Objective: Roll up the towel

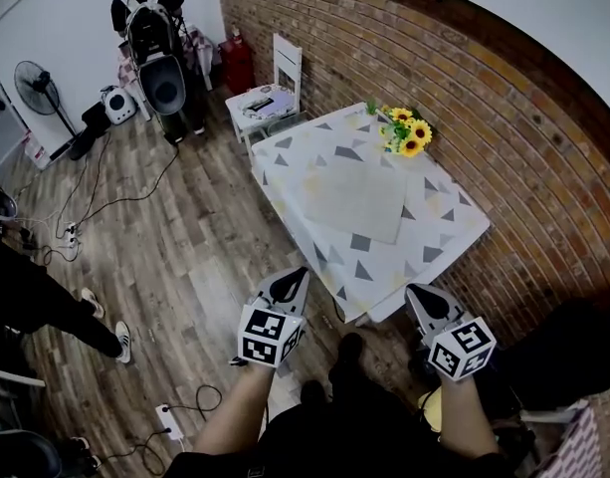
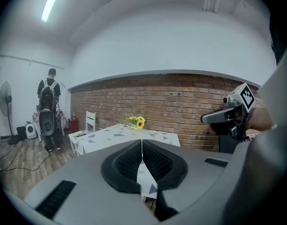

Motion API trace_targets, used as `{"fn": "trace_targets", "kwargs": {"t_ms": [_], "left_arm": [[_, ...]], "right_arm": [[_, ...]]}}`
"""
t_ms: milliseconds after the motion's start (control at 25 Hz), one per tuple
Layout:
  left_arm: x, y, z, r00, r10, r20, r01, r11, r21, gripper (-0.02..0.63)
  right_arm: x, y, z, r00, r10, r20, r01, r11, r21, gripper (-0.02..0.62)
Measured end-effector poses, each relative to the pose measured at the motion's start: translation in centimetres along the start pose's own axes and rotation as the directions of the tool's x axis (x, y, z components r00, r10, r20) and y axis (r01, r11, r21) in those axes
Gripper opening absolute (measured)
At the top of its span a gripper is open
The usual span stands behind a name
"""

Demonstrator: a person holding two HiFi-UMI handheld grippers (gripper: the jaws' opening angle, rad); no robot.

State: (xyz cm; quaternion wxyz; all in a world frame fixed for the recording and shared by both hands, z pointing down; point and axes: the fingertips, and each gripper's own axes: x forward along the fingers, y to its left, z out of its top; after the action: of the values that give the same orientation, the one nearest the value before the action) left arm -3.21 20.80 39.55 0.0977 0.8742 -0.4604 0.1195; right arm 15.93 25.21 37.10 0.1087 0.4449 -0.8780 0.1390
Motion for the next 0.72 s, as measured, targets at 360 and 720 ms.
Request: {"fn": "trace_targets", "kwargs": {"t_ms": [360,720], "left_arm": [[10.8,1.3,0.7,0.996,-0.016,-0.092,0.019,0.999,0.032,0.020],[19.5,2.0,-1.2,0.975,-0.016,-0.221,0.033,0.997,0.073,0.021]], "right_arm": [[6.9,-10.5,-0.8,0.998,-0.028,-0.050,0.028,1.000,0.001,0.020],[13.6,-16.2,-4.5,0.984,0.029,-0.178,-0.025,0.999,0.021,0.060]]}}
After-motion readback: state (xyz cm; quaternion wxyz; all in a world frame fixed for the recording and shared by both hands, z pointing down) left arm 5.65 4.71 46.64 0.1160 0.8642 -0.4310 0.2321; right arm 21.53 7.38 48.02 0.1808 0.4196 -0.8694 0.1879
